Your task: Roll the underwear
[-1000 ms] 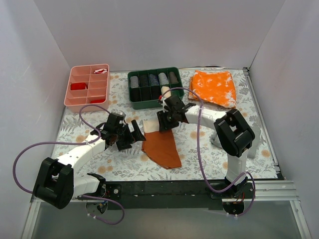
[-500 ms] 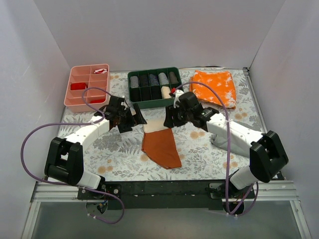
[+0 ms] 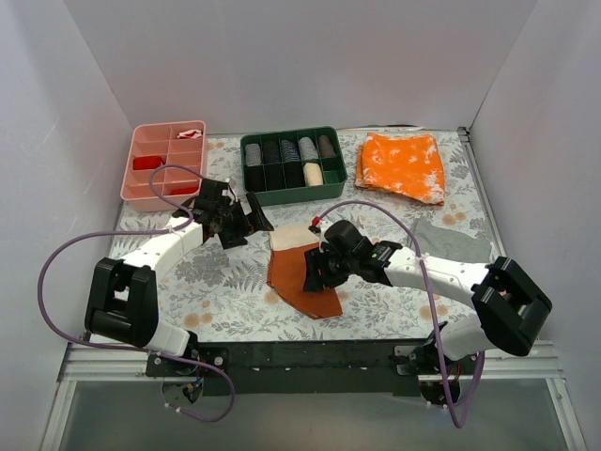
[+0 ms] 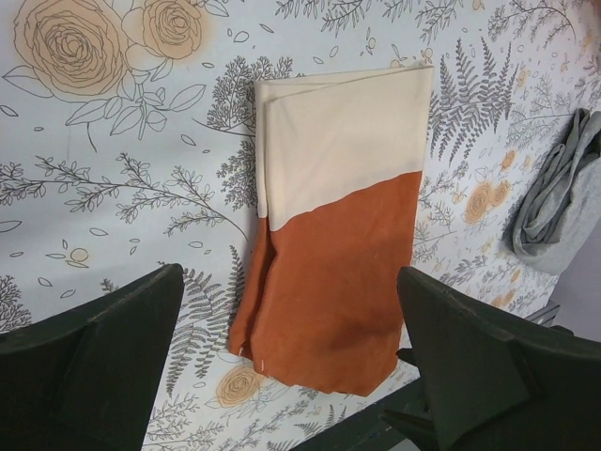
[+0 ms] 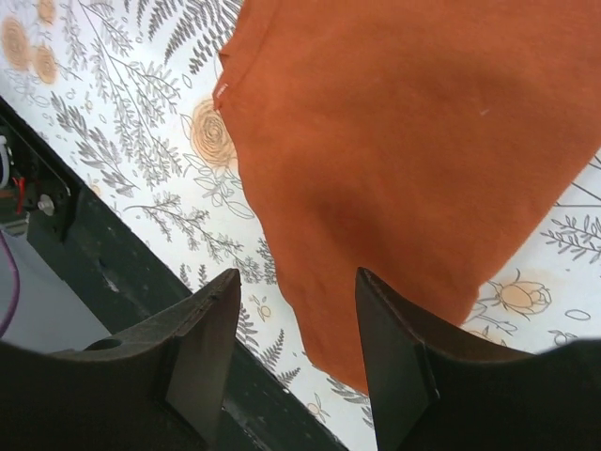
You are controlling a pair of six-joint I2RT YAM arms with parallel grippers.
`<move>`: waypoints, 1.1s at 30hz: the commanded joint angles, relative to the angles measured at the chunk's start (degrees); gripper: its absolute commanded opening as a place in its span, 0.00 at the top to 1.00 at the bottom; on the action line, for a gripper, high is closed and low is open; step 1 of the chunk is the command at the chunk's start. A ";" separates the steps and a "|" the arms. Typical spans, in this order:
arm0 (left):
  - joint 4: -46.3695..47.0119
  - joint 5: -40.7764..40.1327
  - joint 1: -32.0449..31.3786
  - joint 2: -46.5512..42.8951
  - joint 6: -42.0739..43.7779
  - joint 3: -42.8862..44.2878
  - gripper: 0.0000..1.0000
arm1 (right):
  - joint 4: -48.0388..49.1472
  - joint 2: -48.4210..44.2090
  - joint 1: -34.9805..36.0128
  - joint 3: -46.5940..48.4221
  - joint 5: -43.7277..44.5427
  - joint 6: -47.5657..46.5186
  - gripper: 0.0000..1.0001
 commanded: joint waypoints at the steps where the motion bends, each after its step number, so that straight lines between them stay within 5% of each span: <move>1: 1.10 1.22 0.39 -0.03 0.06 -0.57 0.02 | 4.66 0.44 0.48 -0.43 -0.55 1.79 0.39; 33: 7.51 7.11 0.39 2.87 -0.65 -4.70 0.02 | -5.01 -2.11 1.63 -10.18 5.25 -1.28 0.37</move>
